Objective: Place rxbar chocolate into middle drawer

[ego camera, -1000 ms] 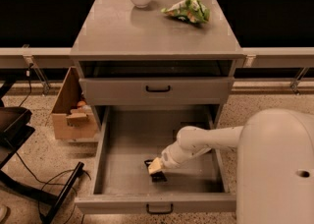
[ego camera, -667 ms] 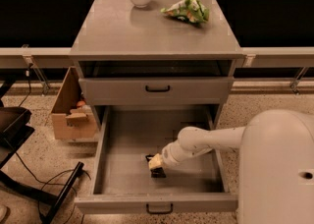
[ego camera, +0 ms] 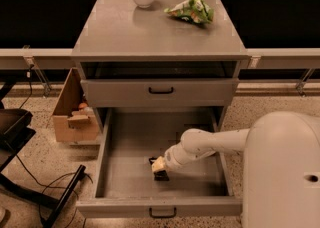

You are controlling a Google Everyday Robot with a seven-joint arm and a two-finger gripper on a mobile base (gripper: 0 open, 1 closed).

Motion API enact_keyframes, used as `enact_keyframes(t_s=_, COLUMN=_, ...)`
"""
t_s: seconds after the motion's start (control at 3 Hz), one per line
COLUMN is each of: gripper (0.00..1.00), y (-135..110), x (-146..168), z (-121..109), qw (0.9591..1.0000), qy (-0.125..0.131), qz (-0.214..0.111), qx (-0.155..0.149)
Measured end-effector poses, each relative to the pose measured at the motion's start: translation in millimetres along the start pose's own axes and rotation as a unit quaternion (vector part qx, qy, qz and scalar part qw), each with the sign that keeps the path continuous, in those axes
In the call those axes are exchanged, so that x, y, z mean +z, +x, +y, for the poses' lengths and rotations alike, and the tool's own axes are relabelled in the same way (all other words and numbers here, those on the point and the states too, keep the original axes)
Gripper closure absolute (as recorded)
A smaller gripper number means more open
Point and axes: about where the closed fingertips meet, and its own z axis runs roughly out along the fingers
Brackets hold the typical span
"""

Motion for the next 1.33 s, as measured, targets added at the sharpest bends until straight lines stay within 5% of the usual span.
enact_keyframes(t_s=0.33, gripper=0.04, y=0, x=0, z=0, qw=1.0000, qy=0.000, qz=0.000, qx=0.000)
enact_keyframes(t_s=1.0, gripper=0.00, y=8, x=-25, z=14, qw=0.9994, qy=-0.021, qz=-0.006, qx=-0.027)
enact_keyframes(t_s=1.33, gripper=0.00, y=39, x=-75, z=36, qw=0.9970, qy=-0.046, qz=0.002, qx=-0.063)
